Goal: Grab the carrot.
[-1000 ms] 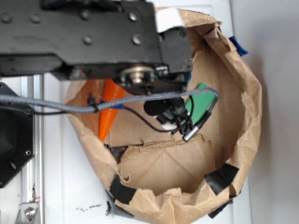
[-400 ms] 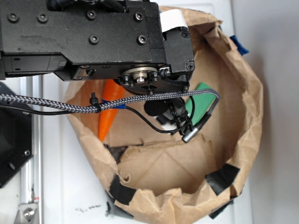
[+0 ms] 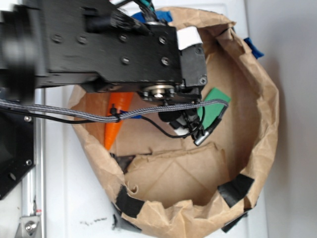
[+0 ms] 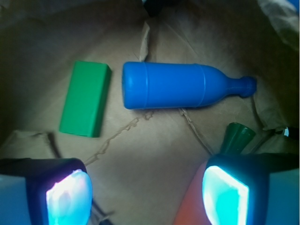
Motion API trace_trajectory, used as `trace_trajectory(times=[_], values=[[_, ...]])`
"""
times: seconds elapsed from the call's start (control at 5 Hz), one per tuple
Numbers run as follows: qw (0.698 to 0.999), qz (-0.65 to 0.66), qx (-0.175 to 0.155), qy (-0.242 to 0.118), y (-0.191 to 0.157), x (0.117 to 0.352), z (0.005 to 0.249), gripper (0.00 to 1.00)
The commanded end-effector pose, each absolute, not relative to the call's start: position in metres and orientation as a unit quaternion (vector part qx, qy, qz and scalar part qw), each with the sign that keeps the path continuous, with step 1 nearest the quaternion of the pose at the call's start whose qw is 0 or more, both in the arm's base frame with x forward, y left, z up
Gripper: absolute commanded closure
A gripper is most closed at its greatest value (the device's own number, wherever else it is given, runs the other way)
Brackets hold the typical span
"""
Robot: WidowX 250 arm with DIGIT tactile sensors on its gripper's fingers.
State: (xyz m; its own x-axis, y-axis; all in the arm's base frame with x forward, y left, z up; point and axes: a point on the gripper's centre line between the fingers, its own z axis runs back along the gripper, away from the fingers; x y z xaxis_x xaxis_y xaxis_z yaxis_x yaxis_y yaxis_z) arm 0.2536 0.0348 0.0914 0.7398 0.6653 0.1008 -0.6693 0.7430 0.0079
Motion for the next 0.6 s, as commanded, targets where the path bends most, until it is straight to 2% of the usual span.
trace_trajectory(times=[0.0, 0.4], values=[[0.922, 0.385, 0.027, -0.028, 0.066, 0.238, 0.103, 0.0], [0.923, 0.382, 0.031, -0.04, 0.083, 0.227, 0.087, 0.0]])
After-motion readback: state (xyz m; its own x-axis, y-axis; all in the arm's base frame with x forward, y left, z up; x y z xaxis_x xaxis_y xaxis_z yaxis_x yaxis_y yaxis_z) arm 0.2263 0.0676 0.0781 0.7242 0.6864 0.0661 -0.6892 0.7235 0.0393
